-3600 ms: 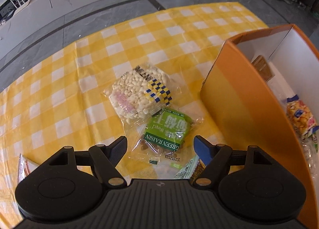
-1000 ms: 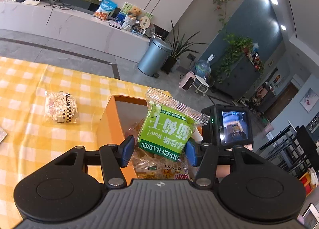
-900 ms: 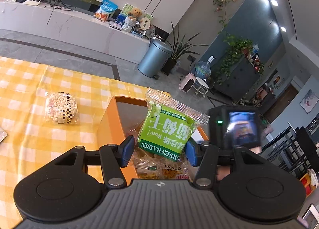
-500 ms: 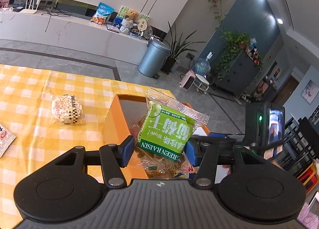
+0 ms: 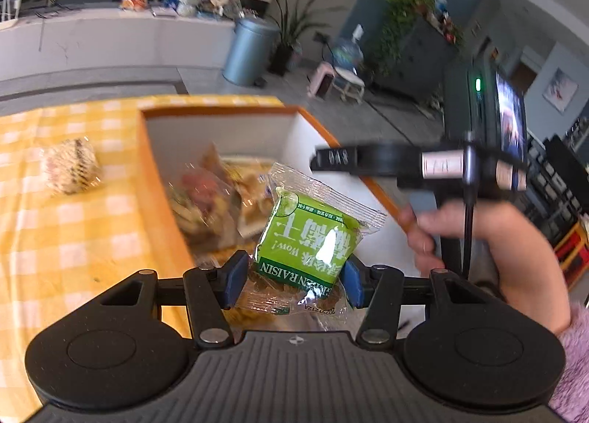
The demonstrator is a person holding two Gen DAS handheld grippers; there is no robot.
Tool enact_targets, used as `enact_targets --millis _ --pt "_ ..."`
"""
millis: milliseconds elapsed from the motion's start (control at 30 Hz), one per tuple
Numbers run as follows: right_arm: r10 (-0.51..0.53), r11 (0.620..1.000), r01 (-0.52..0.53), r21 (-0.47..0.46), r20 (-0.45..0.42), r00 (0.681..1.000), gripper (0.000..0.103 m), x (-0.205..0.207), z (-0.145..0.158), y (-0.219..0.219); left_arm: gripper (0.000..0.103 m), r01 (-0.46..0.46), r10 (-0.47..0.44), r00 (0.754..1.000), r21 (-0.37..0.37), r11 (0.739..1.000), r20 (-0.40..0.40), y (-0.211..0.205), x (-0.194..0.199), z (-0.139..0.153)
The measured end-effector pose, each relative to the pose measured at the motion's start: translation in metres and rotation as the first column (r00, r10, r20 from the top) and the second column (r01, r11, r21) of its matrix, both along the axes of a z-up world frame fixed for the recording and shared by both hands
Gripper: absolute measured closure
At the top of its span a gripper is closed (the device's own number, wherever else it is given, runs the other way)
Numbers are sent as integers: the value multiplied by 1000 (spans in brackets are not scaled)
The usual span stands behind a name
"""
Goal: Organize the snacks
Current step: 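Open both tools to drop the pastry bag and raisin pack into the box, then move both tools back from the box toward the remaining snacks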
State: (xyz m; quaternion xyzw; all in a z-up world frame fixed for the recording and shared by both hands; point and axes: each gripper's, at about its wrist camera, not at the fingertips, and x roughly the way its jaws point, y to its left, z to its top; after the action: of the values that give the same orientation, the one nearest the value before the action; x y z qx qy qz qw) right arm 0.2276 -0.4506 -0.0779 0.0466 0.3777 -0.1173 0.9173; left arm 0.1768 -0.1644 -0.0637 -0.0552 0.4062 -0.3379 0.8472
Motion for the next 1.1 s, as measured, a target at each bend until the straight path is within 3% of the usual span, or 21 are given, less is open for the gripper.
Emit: enact_targets --millis 233,567,867,1000,1100 --pt "-1 999 0 55 13 1000 59 -3 -2 -9 42 23 -24 1000 125 992 9 -14 -17 -4" --pt "0 999 1 43 -4 1000 59 -1 -7 -7 43 49 -52 998 148 988 22 -8 -36 17" --pt "3 999 -3 38 0 1000 58 -3 -5 -7 28 -56 45 996 152 987 77 14 -36 32" --pt "18 999 -18 35 14 1000 57 -8 -2 -3 28 -116 100 990 178 977 99 24 -34 39" --pt "35 999 -36 28 22 999 50 -12 0 4 26 -157 138 984 186 970 108 35 -34 43"
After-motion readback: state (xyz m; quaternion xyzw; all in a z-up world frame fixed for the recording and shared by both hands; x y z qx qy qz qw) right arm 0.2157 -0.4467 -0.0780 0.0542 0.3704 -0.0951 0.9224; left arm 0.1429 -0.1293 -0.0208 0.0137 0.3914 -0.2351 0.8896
